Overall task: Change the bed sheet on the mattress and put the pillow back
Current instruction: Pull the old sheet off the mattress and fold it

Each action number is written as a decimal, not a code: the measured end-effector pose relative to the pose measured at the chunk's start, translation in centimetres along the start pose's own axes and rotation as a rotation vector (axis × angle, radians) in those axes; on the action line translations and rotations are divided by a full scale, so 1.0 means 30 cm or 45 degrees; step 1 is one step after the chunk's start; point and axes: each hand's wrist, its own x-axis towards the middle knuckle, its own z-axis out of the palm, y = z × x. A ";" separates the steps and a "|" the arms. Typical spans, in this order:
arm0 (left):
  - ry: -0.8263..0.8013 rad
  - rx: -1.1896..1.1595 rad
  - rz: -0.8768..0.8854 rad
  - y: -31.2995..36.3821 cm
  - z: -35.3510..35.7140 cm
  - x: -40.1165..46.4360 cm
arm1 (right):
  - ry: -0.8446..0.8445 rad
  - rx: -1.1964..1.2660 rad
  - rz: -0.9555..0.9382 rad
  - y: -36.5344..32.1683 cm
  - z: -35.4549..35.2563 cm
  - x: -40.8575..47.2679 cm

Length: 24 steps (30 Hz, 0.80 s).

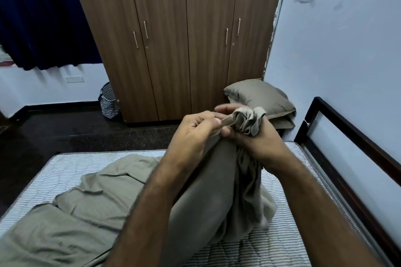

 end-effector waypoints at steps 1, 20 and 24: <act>0.007 0.019 0.016 0.003 -0.009 -0.001 | -0.016 -0.060 -0.004 -0.004 -0.010 0.001; 0.012 0.426 0.248 -0.074 -0.056 0.027 | 0.128 -0.049 -0.193 -0.062 -0.043 0.020; 0.009 0.054 0.098 -0.086 -0.044 0.019 | 0.078 -0.057 -0.189 -0.076 -0.064 0.014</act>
